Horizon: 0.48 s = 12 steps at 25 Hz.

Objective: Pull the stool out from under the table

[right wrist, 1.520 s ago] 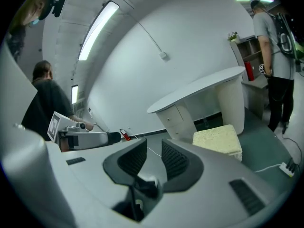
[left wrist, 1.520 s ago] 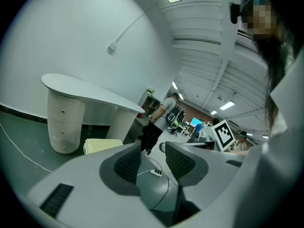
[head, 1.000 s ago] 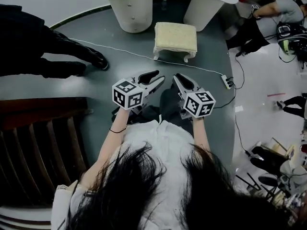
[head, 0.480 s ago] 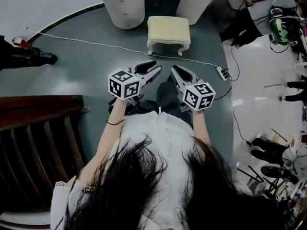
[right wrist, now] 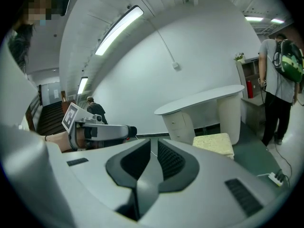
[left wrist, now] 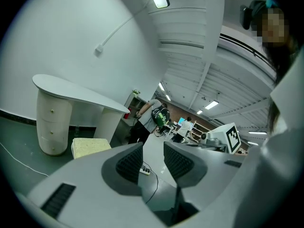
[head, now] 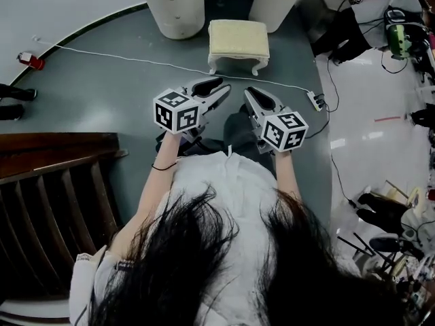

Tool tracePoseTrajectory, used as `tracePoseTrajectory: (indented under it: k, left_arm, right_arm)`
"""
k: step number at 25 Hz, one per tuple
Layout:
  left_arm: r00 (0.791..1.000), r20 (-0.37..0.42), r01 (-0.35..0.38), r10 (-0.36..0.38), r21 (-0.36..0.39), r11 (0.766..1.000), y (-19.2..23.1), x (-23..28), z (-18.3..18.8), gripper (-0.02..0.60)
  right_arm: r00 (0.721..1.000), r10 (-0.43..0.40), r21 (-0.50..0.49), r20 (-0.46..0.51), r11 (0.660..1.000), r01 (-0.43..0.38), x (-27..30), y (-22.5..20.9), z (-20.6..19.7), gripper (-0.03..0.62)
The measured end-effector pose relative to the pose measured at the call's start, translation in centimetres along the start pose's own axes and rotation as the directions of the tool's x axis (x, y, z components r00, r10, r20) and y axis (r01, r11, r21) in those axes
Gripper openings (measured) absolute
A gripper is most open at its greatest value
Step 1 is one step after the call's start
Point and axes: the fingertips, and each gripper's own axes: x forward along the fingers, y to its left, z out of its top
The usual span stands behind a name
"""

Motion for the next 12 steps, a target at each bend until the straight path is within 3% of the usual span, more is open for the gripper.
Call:
tracePoseTrajectory:
  k: [6, 12]
  left_arm:
    - [1.0, -0.011, 0.002, -0.002, 0.014, 1.0, 0.3, 0.4, 0.7, 0.147]
    - [0.998, 0.018, -0.059, 0.058, 0.037, 0.998, 3.3, 0.0, 3.6, 0.147]
  right_arm:
    - [1.0, -0.008, 0.006, 0.007, 1.0, 0.008, 0.1, -0.4, 0.5, 0.061]
    - [0.999, -0.02, 0.01, 0.031, 1.0, 0.019, 0.8, -2.0, 2.2, 0.061]
